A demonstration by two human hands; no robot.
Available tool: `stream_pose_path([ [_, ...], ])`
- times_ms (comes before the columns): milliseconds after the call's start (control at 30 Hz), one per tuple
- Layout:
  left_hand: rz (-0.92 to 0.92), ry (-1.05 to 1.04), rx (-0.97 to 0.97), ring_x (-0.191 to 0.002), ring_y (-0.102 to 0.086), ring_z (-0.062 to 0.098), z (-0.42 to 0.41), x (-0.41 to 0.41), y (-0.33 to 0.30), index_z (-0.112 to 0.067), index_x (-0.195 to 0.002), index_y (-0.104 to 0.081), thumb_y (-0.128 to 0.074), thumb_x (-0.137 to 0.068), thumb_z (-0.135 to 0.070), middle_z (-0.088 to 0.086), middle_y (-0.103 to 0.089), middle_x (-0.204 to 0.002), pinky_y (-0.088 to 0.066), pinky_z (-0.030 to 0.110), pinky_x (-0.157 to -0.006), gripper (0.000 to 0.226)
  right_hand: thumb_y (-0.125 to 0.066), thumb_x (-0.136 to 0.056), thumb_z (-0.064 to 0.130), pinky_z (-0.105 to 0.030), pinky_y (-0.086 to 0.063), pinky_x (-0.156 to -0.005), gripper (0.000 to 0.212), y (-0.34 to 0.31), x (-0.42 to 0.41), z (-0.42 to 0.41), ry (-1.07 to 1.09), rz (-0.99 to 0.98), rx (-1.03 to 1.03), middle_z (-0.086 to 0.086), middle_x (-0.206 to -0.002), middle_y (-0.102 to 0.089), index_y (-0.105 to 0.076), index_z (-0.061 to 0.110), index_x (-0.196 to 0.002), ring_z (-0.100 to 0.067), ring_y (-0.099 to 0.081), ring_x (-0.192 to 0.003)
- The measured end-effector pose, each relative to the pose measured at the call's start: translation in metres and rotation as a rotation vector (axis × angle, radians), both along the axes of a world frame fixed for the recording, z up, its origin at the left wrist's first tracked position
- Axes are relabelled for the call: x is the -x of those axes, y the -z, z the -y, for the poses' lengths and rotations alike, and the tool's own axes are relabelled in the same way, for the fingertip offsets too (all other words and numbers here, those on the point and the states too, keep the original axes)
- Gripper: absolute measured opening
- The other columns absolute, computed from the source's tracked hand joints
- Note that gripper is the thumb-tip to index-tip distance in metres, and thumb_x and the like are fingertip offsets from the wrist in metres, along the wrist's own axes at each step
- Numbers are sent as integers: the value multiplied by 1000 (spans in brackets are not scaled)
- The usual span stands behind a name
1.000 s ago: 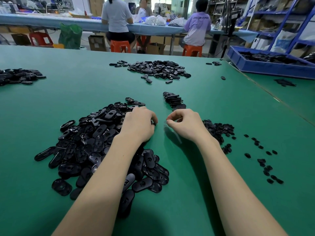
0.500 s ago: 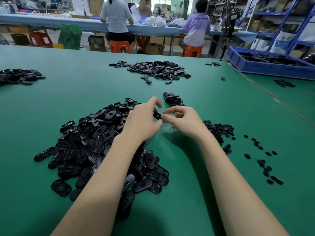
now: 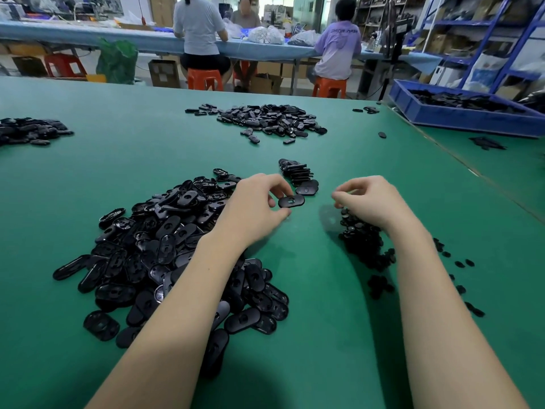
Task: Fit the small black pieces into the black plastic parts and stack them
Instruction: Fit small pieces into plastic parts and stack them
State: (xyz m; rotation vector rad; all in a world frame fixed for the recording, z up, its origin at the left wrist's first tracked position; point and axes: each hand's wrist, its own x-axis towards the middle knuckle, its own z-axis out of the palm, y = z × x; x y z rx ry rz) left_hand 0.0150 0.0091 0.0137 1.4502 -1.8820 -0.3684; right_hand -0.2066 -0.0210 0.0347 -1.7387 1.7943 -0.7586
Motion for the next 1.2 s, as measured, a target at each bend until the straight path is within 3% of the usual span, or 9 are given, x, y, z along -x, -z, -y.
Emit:
stream_pose_path([
  [100,18,-2,-7,-77,-63,11,1,1,2,-31,-94,-65,-79,-76,-16,-9,-65,-93,-48,22,-74,28,-72,-84,35,-36,-54,-93,4,-2,16,0,50,-236,-89,9,-93,-75,-76,35,-83,-16,-66,-97],
  [167,20,-7,-15,-77,-62,12,0,1,2,-33,-92,-63,-80,-75,-17,-10,-65,-93,-51,27,-77,29,-77,-81,34,-38,-54,-96,2,-3,20,-2,39,-293,-157,7,-95,-75,-77,36,-80,-18,-66,-100],
  [367,15,-23,-24,-77,-62,13,-1,1,2,-34,-90,-61,-80,-74,-19,-11,-63,-89,-54,36,-80,29,-86,-69,43,-31,-53,-86,14,1,8,-6,93,-368,-183,9,-98,-73,-78,38,-79,-19,-65,-100],
  [600,10,-52,-34,-76,-61,11,0,1,3,-34,-90,-59,-79,-74,-26,-15,-63,-86,-55,39,-79,27,-78,-80,36,-29,-48,-80,5,6,2,-4,145,-384,-126,3,-102,-73,-78,35,-85,-24,-65,-99],
  [667,17,-66,-34,-75,-60,10,0,1,3,-35,-90,-58,-78,-74,-28,-15,-63,-86,-55,39,-78,26,-80,-81,36,-29,-51,-78,5,6,1,-1,67,-166,-95,6,-93,-76,-79,31,-83,-19,-67,-93],
  [733,19,-79,-33,-74,-60,8,0,1,3,-36,-90,-57,-78,-75,-30,-16,-63,-86,-55,39,-77,26,-84,-80,36,-24,-46,-63,9,2,-6,-3,-34,195,-107,12,-83,-76,-81,28,-82,-10,-62,-73],
  [800,18,-94,-33,-73,-60,7,-1,2,2,-36,-90,-57,-79,-74,-32,-17,-63,-85,-56,39,-76,27,-83,-82,37,-19,-39,-56,9,1,-13,-5,-126,384,-162,12,-90,-78,-82,28,-86,-6,-57,-64],
  [1067,-40,-29,-86,-72,-63,10,-4,6,-1,-34,-95,-59,-83,-73,-34,-11,-66,-82,-56,38,-79,32,-83,-82,30,-15,-34,-48,10,13,-32,-5,-203,507,-209,5,-90,-76,-82,23,-90,-4,-53,-56],
  [1200,-209,83,-214,-66,-64,0,-4,3,-5,-31,-114,-61,-78,-83,-27,-10,-74,-80,-49,15,-69,36,-81,-85,30,-16,-33,-49,17,12,-29,-4,-197,501,-155,6,-85,-73,-82,20,-98,-8,-48,-63],
])
